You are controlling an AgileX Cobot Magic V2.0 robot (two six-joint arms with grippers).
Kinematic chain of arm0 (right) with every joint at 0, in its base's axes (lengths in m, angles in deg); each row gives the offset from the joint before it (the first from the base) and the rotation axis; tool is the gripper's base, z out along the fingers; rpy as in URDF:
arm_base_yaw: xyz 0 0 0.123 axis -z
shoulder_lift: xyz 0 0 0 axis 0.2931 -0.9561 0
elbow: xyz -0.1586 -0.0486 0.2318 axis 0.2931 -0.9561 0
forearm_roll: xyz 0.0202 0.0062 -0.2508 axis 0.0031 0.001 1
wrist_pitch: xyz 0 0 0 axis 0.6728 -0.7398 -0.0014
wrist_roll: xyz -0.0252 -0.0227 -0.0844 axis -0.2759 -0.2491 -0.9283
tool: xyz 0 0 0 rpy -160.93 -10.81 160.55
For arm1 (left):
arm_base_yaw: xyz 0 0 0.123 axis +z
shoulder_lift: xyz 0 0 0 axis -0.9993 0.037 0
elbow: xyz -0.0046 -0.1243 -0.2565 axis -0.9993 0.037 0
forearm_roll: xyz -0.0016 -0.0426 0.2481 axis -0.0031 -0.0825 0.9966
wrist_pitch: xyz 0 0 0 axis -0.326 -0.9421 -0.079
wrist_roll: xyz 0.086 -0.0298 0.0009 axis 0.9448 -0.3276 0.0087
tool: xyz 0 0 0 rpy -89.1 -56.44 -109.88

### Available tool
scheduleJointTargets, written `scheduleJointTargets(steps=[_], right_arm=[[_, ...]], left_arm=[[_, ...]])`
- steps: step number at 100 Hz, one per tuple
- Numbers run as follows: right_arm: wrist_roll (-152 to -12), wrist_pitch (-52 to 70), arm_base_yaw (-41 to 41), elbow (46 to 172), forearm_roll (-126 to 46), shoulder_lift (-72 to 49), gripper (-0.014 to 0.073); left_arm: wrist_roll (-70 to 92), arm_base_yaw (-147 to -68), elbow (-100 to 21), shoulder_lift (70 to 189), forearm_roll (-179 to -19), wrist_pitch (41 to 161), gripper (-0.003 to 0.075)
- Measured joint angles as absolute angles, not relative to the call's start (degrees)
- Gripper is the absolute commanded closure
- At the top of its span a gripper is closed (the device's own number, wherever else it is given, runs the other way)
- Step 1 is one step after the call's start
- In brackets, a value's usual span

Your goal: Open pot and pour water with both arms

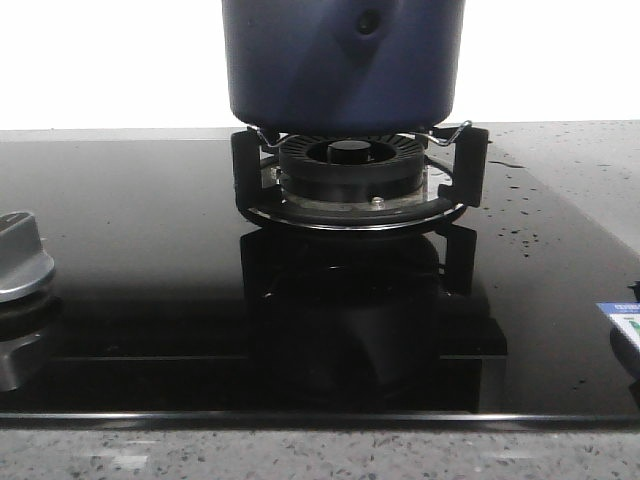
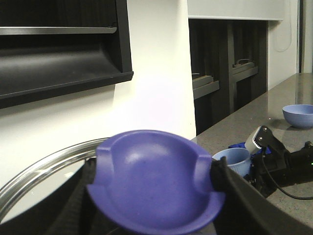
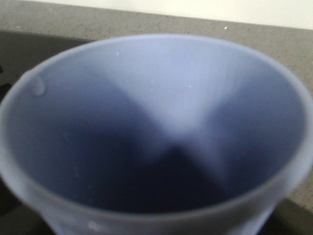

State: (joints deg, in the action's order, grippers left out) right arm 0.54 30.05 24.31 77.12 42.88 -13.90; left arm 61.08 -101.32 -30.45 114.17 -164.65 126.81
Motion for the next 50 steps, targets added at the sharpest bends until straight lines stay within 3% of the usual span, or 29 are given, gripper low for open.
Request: scheduleJointTargets(steps=[37, 50], right_arm=[[0.7, 31.9, 24.3, 77.1, 42.9, -19.5, 0.0351], [0.7, 34.3, 24.3, 77.2, 42.9, -20.0, 0.0263]], left_arm=[[61.1, -101.3, -30.3, 114.2, -164.7, 129.2, 0.0457], [61.1, -101.3, -30.3, 114.2, -164.7, 129.3, 0.0457]])
